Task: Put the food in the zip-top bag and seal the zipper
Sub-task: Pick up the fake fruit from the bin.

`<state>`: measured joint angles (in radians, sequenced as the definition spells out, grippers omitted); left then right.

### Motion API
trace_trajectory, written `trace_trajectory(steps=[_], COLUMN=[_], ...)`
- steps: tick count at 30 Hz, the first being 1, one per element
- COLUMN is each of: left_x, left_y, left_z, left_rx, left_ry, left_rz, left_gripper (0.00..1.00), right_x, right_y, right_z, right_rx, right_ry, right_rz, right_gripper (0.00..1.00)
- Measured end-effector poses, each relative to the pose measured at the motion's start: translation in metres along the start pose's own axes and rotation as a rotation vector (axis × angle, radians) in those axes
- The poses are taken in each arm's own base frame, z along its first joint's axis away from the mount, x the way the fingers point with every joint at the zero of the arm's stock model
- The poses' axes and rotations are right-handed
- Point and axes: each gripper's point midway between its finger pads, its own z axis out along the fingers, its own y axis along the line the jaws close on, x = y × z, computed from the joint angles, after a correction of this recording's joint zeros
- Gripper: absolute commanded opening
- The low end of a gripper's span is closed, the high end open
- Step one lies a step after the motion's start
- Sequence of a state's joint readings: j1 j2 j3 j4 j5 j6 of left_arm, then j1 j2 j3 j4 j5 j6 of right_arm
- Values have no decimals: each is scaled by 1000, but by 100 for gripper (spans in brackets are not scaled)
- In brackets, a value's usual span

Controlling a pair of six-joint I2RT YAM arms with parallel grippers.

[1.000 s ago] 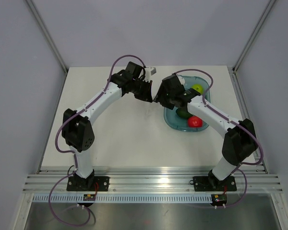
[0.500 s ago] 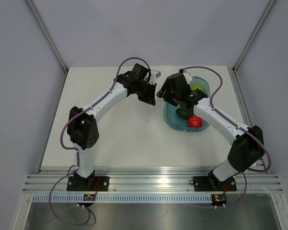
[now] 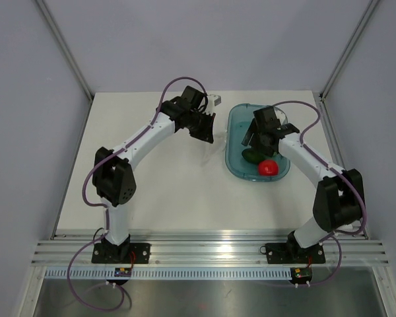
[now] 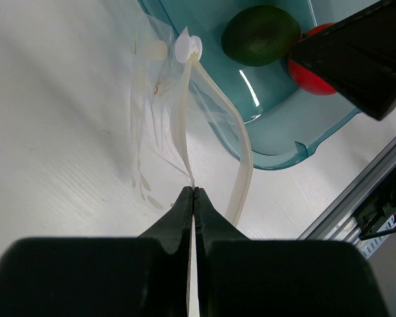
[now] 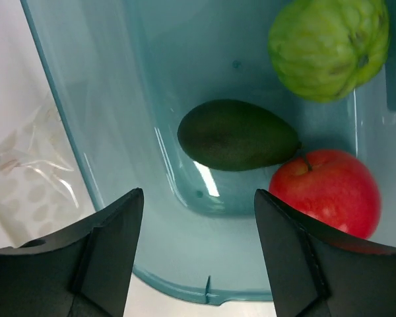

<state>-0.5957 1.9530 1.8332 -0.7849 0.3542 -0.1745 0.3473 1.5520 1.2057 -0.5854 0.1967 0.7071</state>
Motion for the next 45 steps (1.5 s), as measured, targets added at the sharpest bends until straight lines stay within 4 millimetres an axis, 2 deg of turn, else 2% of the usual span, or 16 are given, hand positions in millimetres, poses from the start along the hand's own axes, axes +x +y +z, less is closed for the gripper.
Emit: trace_trajectory(steps=[5,11,15,19,24,31,34,35,37,39,45], left_x=[-3,-4,-10,-12,-11,-10,-9,-9,-8,-7,-8], left_y=[-1,-2,-3,-4,-3,-3,-2,-2,-2,-1,0], left_z=[-3,-7,-11,-11,-10,-11,-12,-12,-12,-12,-12], left_rx=[-1,-8,-10,-10,-11,-15,-17,-18,-20,-21,-23], left_ry=[-4,0,-14,-16,-10,-4,0,3,5,7,7], left_rz=[3,3,14,14,13,10,8,7,6,4,3], left_gripper=[0,0,0,0,0,0,0,0,0,0,0], right_x=[-4,2,20,21,24,27,24,26,29,28,27], right_y=[0,-7,-21,-11,-6,-10,-7,-8,-10,-8,-11], right_z=[20,27,23,22,32,61,69,72,77,78,78], right_rx=[25,-44,-106,-186,-225,-191,-186,-184,-180,-181,-167], right_ry=[39,27,45,55,75,129,125,132,145,136,138], right_rz=[-265,-550,-718,-846,-928,-1010,-1026,-1028,-1028,-1021,-1014], right_gripper=[82,84,83,80,80,79,74,68,66,73,69])
